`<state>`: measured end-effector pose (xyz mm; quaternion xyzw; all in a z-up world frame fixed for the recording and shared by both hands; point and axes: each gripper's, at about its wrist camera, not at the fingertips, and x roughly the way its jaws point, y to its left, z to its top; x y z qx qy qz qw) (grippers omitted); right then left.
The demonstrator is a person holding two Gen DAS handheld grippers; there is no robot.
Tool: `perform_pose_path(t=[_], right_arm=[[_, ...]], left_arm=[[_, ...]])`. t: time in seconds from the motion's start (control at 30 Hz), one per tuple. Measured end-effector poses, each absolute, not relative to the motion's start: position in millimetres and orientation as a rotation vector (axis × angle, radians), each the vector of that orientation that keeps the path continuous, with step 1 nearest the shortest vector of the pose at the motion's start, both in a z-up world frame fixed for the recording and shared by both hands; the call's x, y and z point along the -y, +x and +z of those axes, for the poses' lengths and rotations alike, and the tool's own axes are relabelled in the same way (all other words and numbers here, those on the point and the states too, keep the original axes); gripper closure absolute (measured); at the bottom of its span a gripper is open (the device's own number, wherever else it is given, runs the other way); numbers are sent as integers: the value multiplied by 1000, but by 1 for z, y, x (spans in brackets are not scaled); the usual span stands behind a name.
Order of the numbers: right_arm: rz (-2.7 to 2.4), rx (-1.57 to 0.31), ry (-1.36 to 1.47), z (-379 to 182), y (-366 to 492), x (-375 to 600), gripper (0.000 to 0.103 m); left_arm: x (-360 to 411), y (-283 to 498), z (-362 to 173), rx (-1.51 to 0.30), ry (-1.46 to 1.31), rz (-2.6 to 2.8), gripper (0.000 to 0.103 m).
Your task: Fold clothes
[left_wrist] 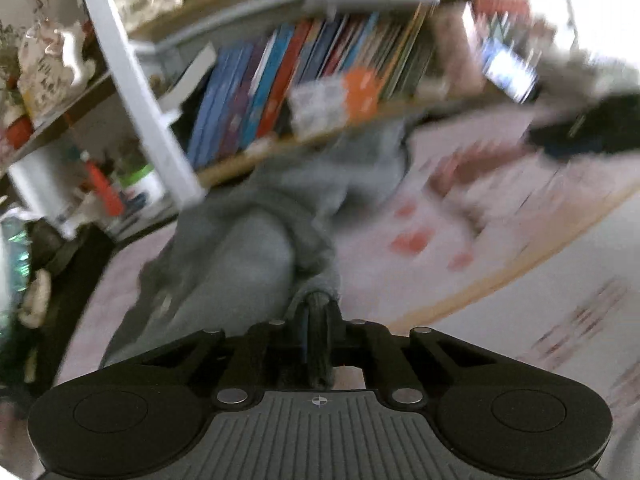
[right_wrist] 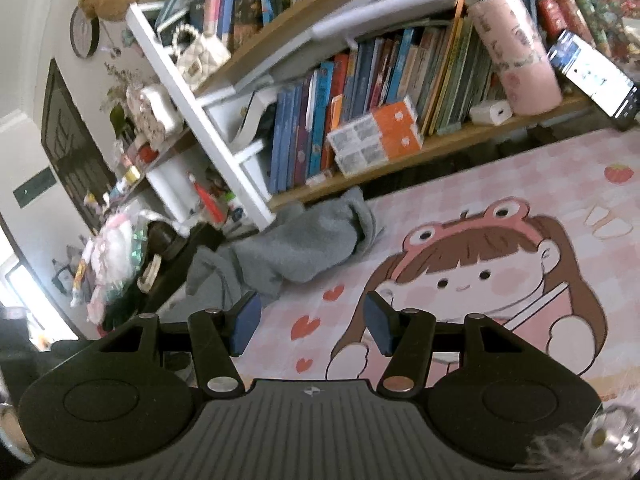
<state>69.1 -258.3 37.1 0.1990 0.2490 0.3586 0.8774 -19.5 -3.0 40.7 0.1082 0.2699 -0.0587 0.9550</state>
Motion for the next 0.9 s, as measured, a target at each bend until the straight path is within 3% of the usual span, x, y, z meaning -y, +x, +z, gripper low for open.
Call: perform_pose_path(t=[0.37,0.57,0.7,0.77,0.83,0.9], right_arm=[[442,-96,559,70,46,335,48],[317,-35,698,66,51,371,46],[298,-41,705,61,54,375,46],[304,-50,693,61,55,373,45],[315,-58,680,61,54,370,45],[322,-67,657,61,53,366,45]], left_arm=[[80,42,96,-372,15,-440,97],[141,93,94,-371,-110,-624,96],[160,112,79,-419,-80,-611,80],[149,109,79,-410,-87,-589,67],[124,98,82,-373,-124,-550,46],[96,84,86,-335,-158,-499,43]])
